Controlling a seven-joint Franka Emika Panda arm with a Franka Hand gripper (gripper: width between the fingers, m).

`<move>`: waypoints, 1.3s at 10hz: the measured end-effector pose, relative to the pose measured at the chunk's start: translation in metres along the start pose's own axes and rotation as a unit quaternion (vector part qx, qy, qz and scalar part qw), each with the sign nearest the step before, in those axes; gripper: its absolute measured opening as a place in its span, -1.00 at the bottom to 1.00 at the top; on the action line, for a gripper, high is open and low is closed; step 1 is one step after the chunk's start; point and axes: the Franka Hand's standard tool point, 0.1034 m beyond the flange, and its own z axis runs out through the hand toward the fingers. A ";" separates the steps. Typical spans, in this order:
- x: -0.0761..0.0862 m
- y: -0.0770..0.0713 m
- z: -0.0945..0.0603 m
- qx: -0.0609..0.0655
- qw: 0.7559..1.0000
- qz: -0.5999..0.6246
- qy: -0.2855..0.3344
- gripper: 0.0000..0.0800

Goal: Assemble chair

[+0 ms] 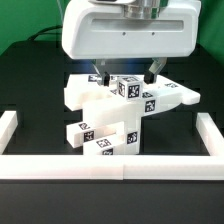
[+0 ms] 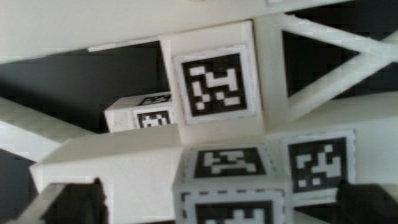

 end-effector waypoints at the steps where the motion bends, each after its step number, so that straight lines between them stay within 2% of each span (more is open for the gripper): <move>1: 0.000 0.000 0.000 0.000 1.000 0.004 0.000 0.28; 2: 0.000 0.000 0.000 0.000 1.000 0.004 0.000 0.28; 3: 0.000 0.000 0.000 0.000 1.000 0.012 0.000 -0.06; 4: 0.000 0.000 0.000 0.000 1.000 0.021 0.000 -0.30; 6: 0.000 0.000 0.000 0.001 0.997 0.078 0.000 -0.29; 9: -0.001 0.004 0.000 0.006 0.979 0.204 0.001 -0.29; 12: -0.001 0.004 0.000 0.008 0.945 0.326 0.000 -0.29; 13: -0.001 0.003 0.000 0.009 0.927 0.375 0.000 -0.29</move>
Offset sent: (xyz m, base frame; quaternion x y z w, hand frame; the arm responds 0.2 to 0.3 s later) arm 0.0000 0.0000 0.0000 0.0000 0.0000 0.0650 0.9979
